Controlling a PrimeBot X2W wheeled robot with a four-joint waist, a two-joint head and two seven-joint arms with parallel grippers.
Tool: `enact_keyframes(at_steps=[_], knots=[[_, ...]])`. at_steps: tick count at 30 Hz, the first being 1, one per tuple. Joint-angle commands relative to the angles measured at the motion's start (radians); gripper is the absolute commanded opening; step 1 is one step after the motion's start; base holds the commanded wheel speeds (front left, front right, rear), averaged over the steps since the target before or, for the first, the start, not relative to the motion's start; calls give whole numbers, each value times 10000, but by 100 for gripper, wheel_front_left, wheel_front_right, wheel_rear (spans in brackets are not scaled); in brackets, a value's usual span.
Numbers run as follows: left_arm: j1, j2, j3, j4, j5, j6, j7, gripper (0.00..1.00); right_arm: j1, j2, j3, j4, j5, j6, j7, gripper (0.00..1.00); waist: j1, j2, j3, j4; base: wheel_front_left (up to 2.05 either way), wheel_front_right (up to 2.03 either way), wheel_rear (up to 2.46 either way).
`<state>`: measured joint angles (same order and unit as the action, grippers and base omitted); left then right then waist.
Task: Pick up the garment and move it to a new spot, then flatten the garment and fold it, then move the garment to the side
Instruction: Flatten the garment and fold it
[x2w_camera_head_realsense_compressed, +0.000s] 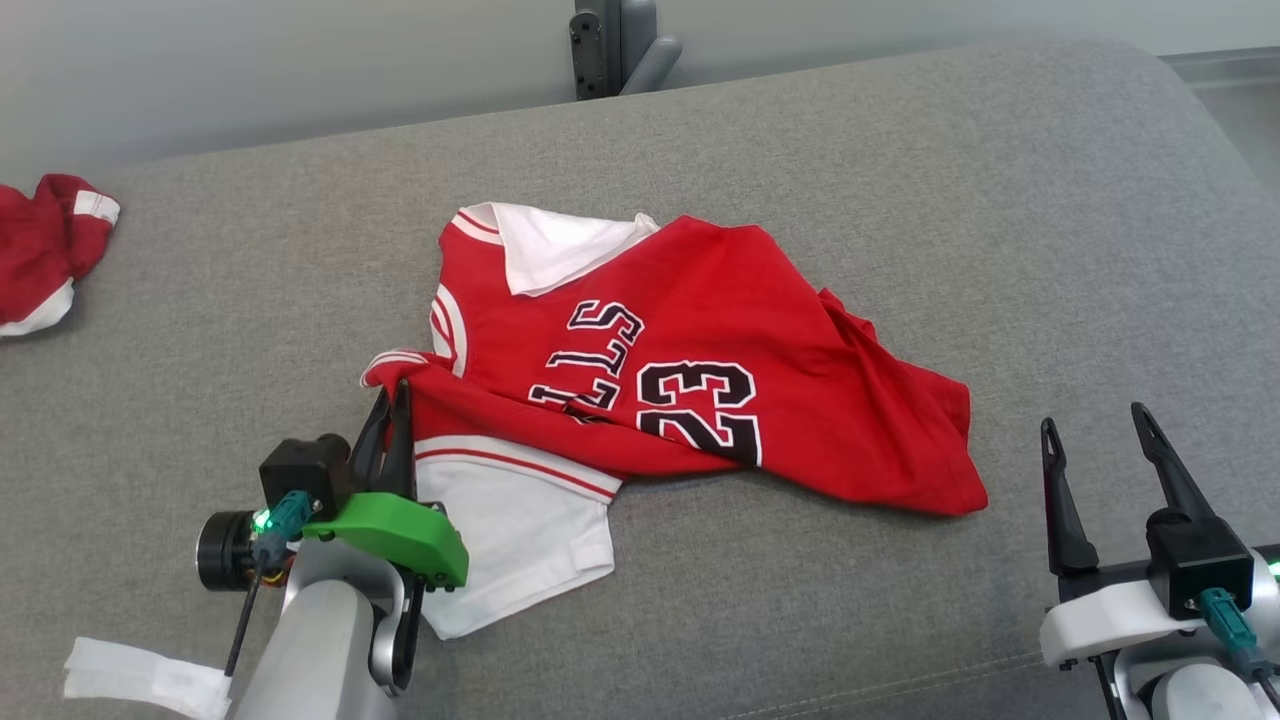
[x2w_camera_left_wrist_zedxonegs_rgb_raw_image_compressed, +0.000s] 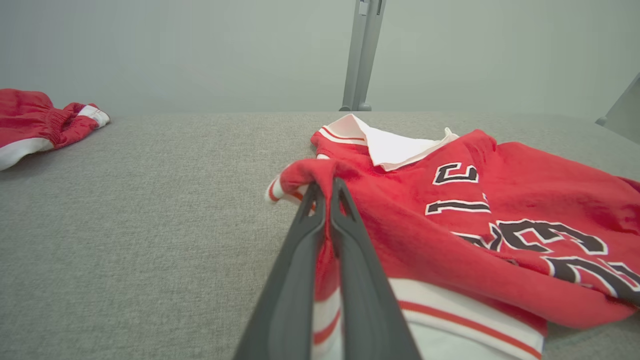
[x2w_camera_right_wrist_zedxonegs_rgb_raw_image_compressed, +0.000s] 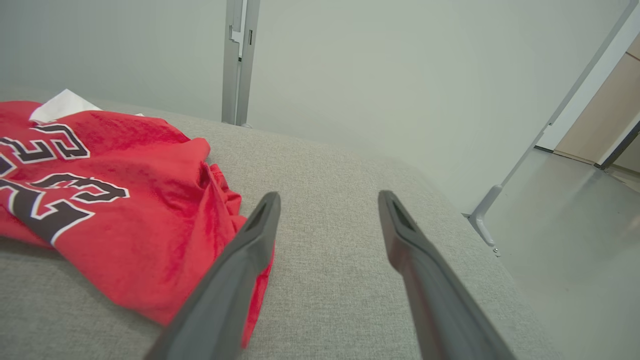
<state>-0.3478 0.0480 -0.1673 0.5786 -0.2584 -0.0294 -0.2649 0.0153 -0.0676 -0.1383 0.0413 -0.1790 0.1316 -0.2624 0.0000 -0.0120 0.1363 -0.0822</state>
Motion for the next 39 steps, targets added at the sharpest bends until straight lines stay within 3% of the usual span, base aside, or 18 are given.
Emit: enact_keyframes(at_steps=[1, 9, 16, 17, 18, 19, 20, 21, 30, 39], knots=[[-248, 46, 7, -40, 151, -16, 11, 0, -133, 38, 59, -11, 48, -18, -8, 100, 0, 120, 57, -11, 0, 0, 0], [-1363, 483, 763, 769, 563, 81, 11, 0, -593, 94, 375, -62, 134, -18, -8, 100, 0, 120, 534, -430, 0, 0, 0], [-2129, 1269, 1898, 1568, 475, 191, 11, 0, -823, 159, 285, 69, 218, -18, -8, 100, 0, 120, 1098, -861, 0, 0, 0], [-2168, 1311, 2022, 1680, 428, 169, 11, 9, -834, 167, 294, 103, 229, -18, -8, 100, 0, 120, 1128, -870, 0, 0, 0], [-2168, 1311, 2022, 1680, 428, 169, 11, 9, -834, 167, 294, 103, 229, -18, -8, 100, 0, 120, 1128, -870, 0, 0, 0], [-2200, 1338, 2136, 1741, 407, 147, 11, 44, -845, 171, 309, 136, 234, -18, -8, 100, 0, 120, 1148, -872, 0, 0, 0], [-2225, 1372, 2248, 1732, 393, 143, 9, 88, -868, 177, 333, 180, 261, -18, -8, 100, 0, 120, 1161, -861, 0, 0, 0], [-2217, 1375, 2369, 1688, 365, 133, 9, 100, -892, 180, 353, 226, 294, -18, -8, 100, 0, 120, 1163, -834, 0, 0, 0], [-1148, 587, 2722, 25, 693, -302, 11, 100, -1154, 184, 1312, 917, 1010, -18, -8, 100, 0, 120, 679, 12, 0, 0, 0], [718, 39, 1738, -1909, 690, -573, 9, 100, -1897, 172, 2835, 2687, 2077, -18, -8, 100, 0, 120, 69, 1112, 0, 0, 0]])
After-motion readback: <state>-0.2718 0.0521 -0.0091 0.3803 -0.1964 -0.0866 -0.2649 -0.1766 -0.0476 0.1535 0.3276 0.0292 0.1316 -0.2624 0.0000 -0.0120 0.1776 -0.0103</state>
